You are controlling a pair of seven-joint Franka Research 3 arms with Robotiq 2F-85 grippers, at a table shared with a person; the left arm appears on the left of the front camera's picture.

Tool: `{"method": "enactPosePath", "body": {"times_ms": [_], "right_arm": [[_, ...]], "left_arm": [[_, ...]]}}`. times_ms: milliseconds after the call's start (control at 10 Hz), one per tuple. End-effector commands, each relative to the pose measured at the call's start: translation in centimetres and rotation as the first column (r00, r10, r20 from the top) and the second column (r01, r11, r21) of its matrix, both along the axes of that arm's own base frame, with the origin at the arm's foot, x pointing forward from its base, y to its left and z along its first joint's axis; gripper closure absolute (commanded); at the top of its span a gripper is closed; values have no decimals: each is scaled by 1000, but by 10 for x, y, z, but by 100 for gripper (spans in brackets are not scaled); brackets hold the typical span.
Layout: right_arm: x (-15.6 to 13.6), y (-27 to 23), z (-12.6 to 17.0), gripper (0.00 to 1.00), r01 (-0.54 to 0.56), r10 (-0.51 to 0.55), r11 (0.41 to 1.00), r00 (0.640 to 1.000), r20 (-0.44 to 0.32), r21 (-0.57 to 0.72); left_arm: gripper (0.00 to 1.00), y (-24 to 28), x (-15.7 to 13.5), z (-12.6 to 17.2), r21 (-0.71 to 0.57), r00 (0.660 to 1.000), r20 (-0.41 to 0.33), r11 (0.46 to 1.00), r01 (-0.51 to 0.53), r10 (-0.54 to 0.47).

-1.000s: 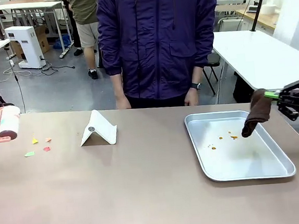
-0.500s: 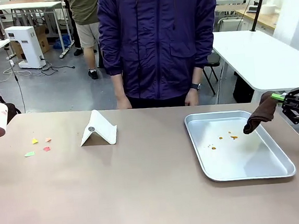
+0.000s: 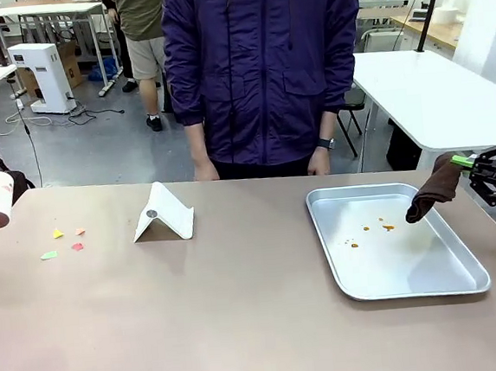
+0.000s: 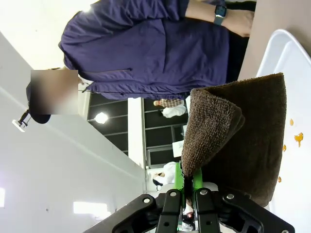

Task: Clean the surface of the table.
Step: Hold the Lint Roller with your left hand and the towel with your right hand, then if a person points to the right, clean the right side of the table with your right hand, and if they point to the left, clean the left side with your left hand.

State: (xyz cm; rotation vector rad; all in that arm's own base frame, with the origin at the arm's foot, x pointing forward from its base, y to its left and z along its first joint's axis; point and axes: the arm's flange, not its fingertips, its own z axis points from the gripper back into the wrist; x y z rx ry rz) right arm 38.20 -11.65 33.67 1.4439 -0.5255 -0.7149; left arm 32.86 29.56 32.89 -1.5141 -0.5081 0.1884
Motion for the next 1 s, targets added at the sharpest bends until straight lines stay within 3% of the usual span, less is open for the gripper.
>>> {"method": "enactPosePath", "body": {"times_ms": [0,900], "right_arm": [[-2,-2,4,100,-4,4,1000,1000,-8,3],[-2,-2,4,100,-4,4,1000,1000,-8,3]], "left_arm": [[100,-3,-4,4,8,1000,8,1000,1,-2],[100,-3,-4,4,8,1000,8,1000,1,-2]]}}
